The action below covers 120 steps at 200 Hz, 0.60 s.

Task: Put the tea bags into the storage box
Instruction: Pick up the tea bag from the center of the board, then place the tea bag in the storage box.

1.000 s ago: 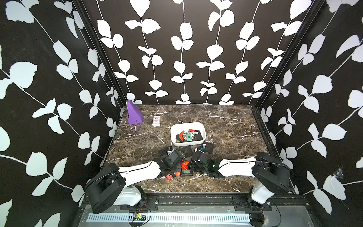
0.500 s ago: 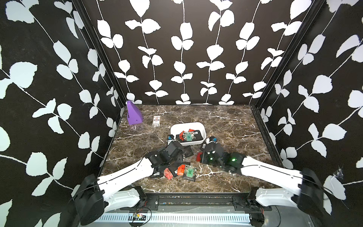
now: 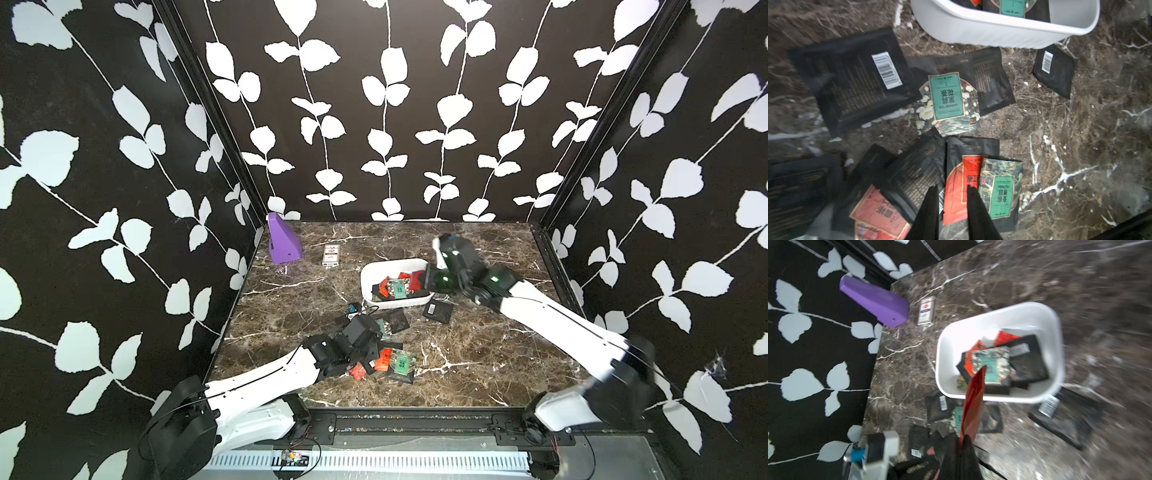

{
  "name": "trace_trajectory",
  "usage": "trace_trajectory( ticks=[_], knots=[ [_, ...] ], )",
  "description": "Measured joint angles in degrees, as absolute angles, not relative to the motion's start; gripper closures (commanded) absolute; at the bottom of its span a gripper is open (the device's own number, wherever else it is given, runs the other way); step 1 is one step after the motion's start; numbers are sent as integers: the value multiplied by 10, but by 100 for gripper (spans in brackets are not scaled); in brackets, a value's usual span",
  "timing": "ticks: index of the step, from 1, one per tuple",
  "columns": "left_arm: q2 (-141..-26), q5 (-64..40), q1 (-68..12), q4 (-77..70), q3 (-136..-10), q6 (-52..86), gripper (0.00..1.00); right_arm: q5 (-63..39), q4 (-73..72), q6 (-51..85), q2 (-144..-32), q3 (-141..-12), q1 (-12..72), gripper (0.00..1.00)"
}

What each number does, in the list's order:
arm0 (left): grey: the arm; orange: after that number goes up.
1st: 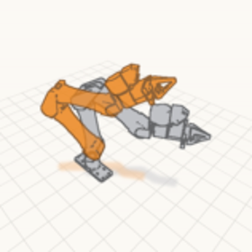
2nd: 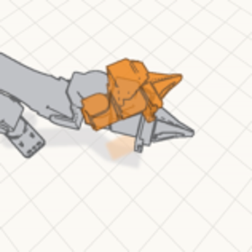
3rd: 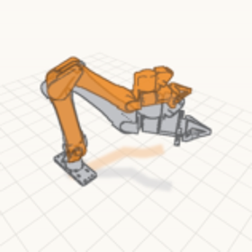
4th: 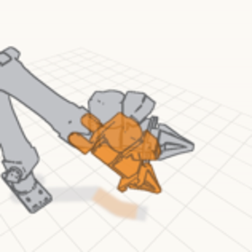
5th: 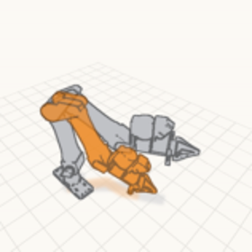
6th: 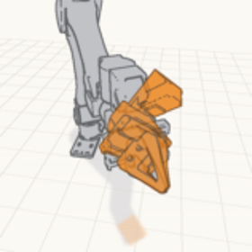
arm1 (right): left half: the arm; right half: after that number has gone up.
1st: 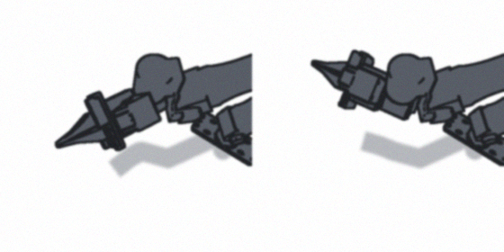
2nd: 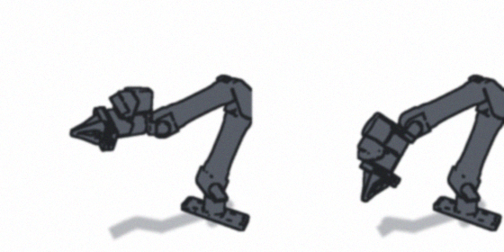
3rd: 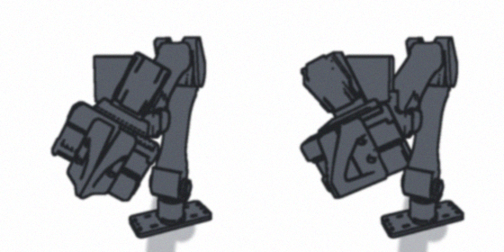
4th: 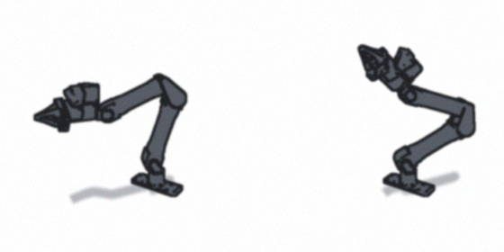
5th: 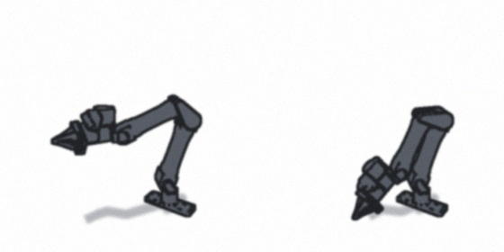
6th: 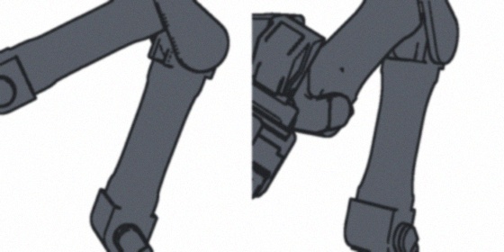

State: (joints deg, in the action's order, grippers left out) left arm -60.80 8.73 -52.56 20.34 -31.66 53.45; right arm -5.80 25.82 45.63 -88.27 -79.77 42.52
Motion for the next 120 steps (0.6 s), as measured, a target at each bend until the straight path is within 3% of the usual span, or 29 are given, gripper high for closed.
trace_trajectory(
  ticks=[56,108,120],
  knots=[
    [-590,75,-526,187,-288,551,80,-132,225,446,-1091,-940,425,100],
    [-574,76,-526,182,-280,556,80,-130,256,432,-1151,-967,423,100],
    [-571,76,-526,182,-280,556,80,-125,267,427,-1154,-967,420,92]
  ],
)
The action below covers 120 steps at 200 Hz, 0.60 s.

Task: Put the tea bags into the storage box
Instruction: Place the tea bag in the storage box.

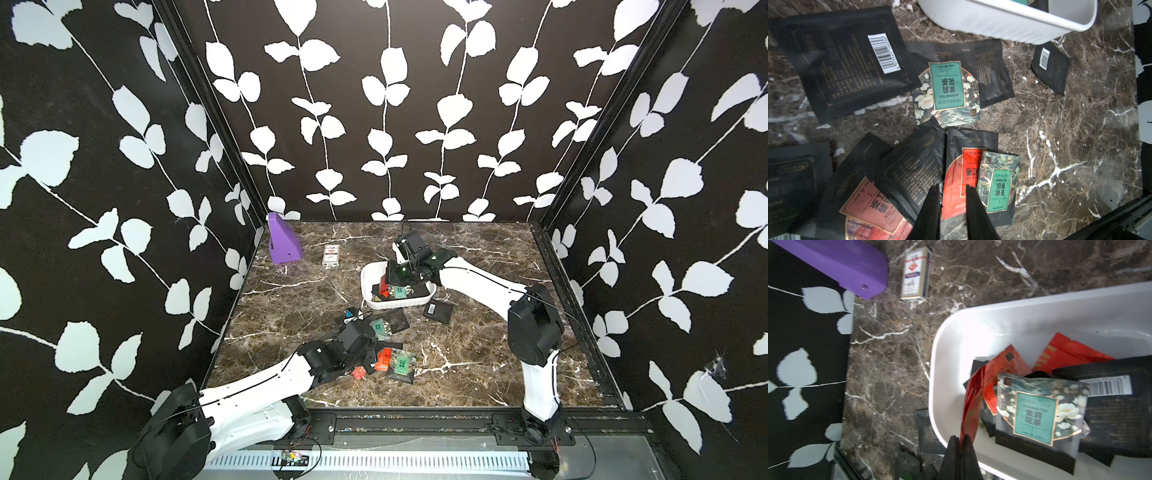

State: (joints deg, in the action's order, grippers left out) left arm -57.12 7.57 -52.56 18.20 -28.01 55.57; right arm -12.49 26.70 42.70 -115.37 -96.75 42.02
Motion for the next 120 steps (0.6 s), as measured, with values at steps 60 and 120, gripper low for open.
trace_trajectory(
  ticks=[60,120],
  knots=[
    [-554,72,-526,184,-280,555,79,-64,326,385,-1121,-954,387,59],
    [-568,37,-526,178,-281,565,100,-24,318,386,-875,-781,382,58]
  ],
)
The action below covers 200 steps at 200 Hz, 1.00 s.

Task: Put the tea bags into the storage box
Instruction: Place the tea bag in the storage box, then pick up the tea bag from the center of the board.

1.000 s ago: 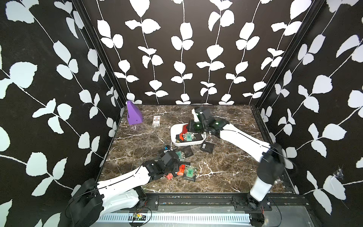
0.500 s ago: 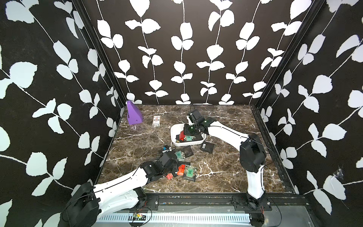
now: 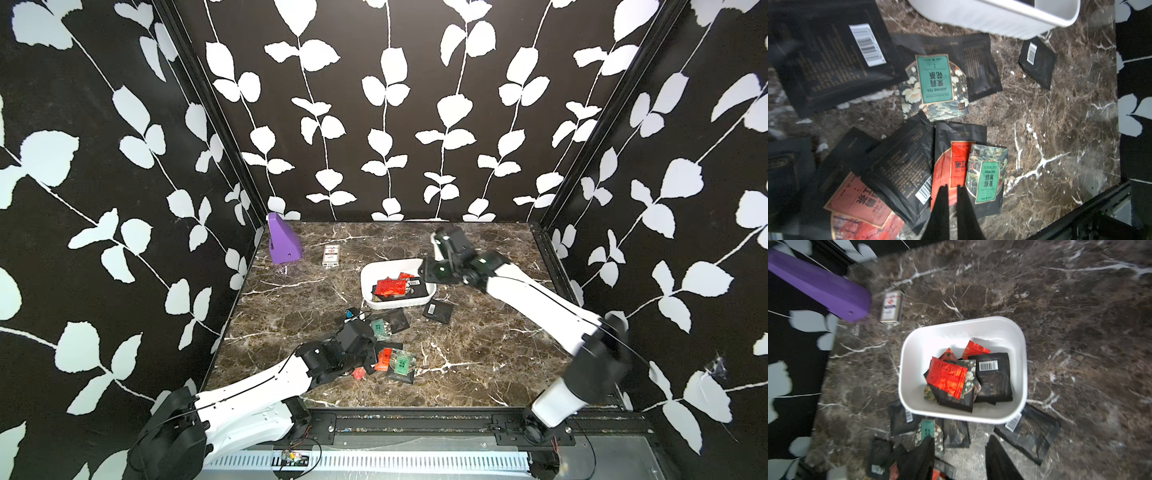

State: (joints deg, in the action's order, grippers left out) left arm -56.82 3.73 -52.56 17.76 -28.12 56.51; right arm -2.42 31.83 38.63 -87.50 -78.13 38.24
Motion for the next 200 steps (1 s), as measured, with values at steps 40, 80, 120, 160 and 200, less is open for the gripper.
trace_trajectory(
  ticks=[40,80,120,160,200],
  knots=[
    [-608,18,-538,161,-284,575,100,-16,290,462,-718,-580,431,58],
    [-656,10,-567,150,-311,576,99,15,248,567,-647,-448,535,58],
    [-679,6,-574,144,-329,577,95,37,173,660,-667,-366,609,58],
    [-690,4,-579,144,-341,577,99,44,108,707,-718,-361,649,58],
    [-713,-3,-588,143,-351,577,100,50,48,740,-729,-324,653,58]
  ],
)
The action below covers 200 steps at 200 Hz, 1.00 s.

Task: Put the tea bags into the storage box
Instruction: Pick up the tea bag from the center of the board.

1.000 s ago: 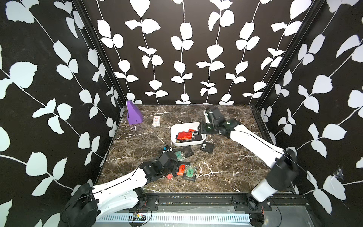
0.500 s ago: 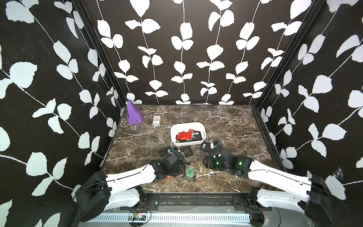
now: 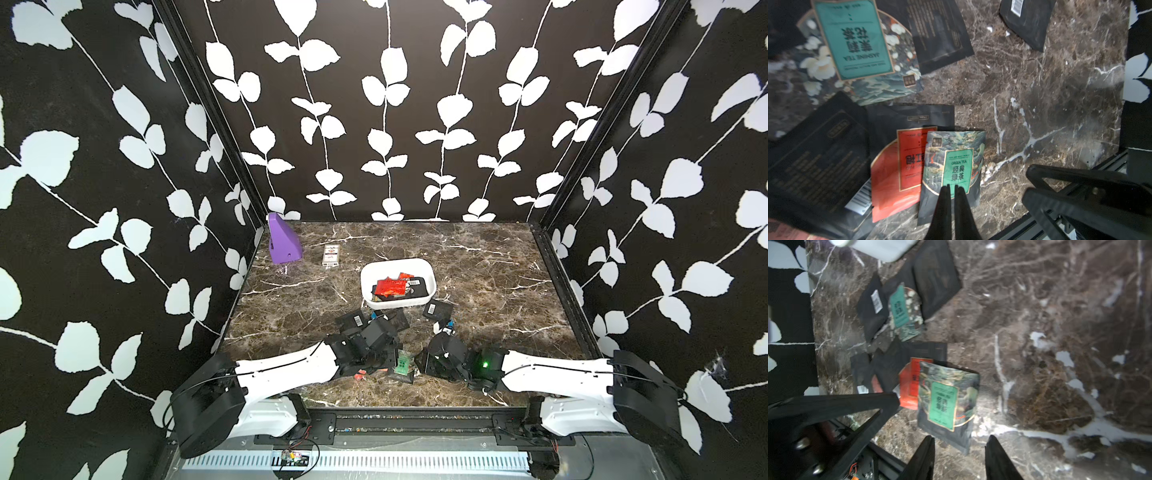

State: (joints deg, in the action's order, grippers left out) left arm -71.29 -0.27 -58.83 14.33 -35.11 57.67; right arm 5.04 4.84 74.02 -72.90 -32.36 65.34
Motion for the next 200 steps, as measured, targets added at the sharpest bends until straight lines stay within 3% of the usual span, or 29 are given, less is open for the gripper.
trace_trajectory(
  ticks=[103,200],
  knots=[
    [-772,-6,-594,133,-357,581,100,69,8,768,-727,-301,654,58],
    [-798,-1,-594,122,-345,607,100,46,-42,777,-791,-301,654,59]
  ],
)
